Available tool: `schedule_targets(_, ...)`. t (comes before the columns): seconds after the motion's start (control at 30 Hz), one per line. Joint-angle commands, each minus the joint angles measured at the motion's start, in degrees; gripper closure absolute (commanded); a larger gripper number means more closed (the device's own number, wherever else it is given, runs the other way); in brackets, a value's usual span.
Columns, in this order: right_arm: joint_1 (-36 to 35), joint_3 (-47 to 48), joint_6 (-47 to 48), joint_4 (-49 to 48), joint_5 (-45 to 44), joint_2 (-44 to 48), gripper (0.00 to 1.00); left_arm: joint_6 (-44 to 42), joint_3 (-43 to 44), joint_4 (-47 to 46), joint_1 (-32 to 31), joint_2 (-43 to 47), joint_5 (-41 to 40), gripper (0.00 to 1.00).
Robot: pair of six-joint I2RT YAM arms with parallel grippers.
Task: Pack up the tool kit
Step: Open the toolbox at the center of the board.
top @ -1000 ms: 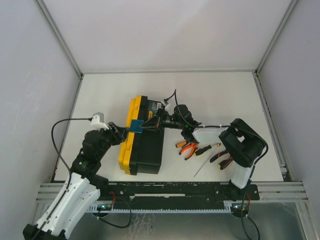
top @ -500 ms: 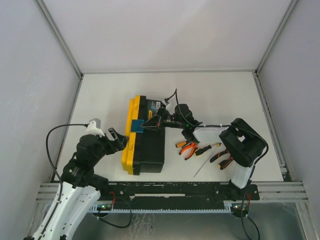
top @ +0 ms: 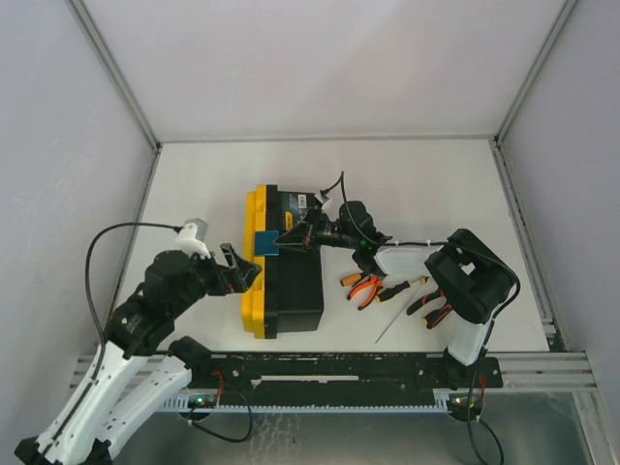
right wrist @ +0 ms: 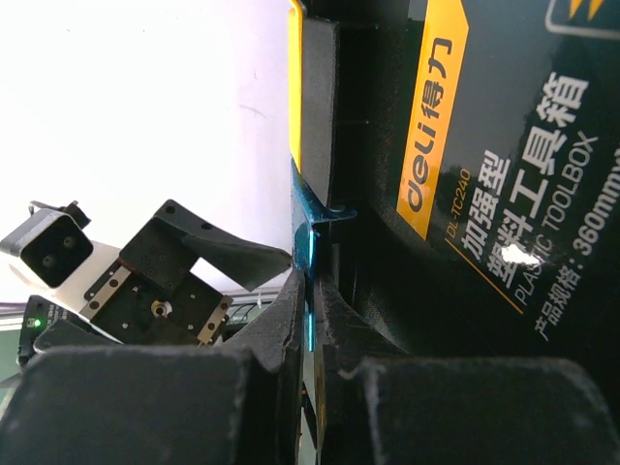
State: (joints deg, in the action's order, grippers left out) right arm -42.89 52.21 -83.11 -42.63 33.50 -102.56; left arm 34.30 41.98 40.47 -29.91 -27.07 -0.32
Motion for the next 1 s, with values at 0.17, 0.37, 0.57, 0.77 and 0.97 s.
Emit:
schedule_targets(0.17, -0.3, 3.2, 1.9, -8.0, 0.1, 5.9, 1.00, 0.2, 2.6, 1.8, -11.9, -11.1, -8.9, 0.00)
schedule_targets(0.37, -0.6, 3.3, 4.4, -4.5, -0.5, 7.8, 1.00, 3.9, 4.4, 2.7, -20.3, -15.1, -19.4, 0.00)
schedule_targets(0.57, -1.2, 3.3, 4.2, -5.2, -0.2, 8.4, 1.00, 5.0, 4.0, 2.9, -25.5, -21.7, -24.8, 0.24)
schedule_targets(0.77, -1.1, 3.3, 3.4, -6.1, 0.7, 9.2, 1.00, 6.8, 0.7, 2.4, -31.7, -29.4, -27.7, 0.51)
schedule_targets(0.97, -1.2, 3.3, 4.1, -4.4, 0.9, 10.6, 1.00, 7.8, 1.7, 2.3, -36.5, -39.1, -30.8, 0.46)
